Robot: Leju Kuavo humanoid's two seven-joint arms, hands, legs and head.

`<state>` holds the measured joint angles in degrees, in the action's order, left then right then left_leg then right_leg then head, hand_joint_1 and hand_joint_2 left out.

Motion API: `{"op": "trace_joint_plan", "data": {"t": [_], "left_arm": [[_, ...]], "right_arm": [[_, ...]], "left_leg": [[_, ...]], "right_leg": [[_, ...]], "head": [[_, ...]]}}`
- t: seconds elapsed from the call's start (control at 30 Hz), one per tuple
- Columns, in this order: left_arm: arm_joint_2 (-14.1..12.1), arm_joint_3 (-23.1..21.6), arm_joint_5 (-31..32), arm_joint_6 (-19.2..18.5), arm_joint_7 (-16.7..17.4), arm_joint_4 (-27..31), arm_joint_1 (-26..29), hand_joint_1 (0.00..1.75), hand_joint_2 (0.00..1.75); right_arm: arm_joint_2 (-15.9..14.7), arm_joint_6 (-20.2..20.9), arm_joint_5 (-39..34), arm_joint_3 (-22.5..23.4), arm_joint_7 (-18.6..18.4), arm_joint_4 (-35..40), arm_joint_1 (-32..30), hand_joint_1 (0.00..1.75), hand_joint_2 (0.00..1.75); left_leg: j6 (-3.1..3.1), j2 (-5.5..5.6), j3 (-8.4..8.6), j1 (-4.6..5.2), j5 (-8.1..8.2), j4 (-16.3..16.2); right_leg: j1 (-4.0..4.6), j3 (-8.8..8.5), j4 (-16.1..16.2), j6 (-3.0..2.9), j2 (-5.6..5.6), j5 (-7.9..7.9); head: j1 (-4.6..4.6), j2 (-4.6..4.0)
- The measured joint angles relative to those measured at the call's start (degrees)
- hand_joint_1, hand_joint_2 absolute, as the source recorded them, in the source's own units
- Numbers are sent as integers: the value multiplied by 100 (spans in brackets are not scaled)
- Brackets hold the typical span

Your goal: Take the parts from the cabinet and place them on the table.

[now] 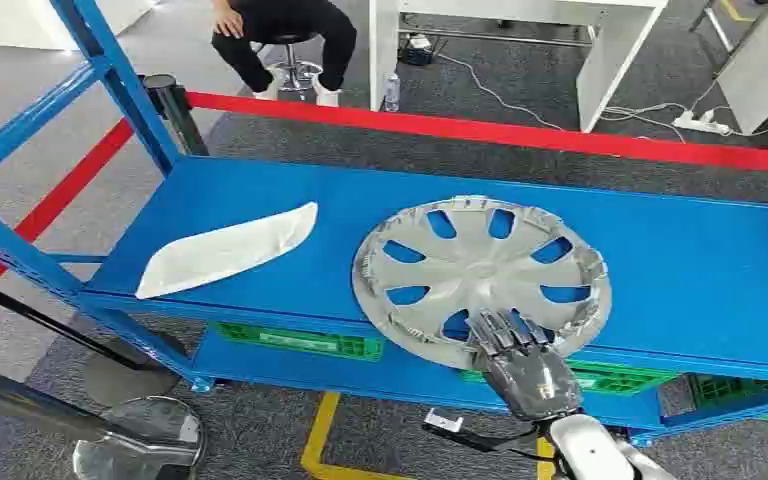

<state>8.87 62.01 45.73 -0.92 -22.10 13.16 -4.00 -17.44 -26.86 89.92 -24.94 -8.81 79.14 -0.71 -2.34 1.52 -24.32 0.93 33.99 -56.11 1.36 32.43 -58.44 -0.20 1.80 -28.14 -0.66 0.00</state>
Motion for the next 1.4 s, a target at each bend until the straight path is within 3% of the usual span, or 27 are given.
{"op": "trace_joint_plan", "data": {"t": [0.13,0.47,0.8,1.03,1.4], "left_arm": [[2,0,48,-4,-13,0,-4,0,0],[35,2,72,18,-61,0,-11,0,0],[63,13,55,94,-83,0,-13,0,0],[98,48,55,479,-223,0,-16,0,0],[114,50,55,494,-249,0,-24,0,0]], "right_arm": [[113,-26,0,142,172,-24,1,175,175],[216,-315,4,140,63,-22,57,175,175],[323,-533,7,135,155,402,-71,175,175],[323,-866,9,114,-27,892,-240,175,175],[323,-876,9,79,-48,1147,-322,175,175]], "left_leg": [[0,0,0,0,0,0],[0,0,0,0,0,0],[0,0,-1,0,0,1],[0,0,-2,0,0,1],[0,0,-3,0,0,1]], "right_leg": [[0,0,0,0,0,0],[0,1,0,0,0,0],[0,3,0,0,0,-1],[0,3,0,0,1,-1],[0,4,0,0,0,-1]], "head": [[0,0],[2,0],[2,0],[2,0],[0,0]]}}
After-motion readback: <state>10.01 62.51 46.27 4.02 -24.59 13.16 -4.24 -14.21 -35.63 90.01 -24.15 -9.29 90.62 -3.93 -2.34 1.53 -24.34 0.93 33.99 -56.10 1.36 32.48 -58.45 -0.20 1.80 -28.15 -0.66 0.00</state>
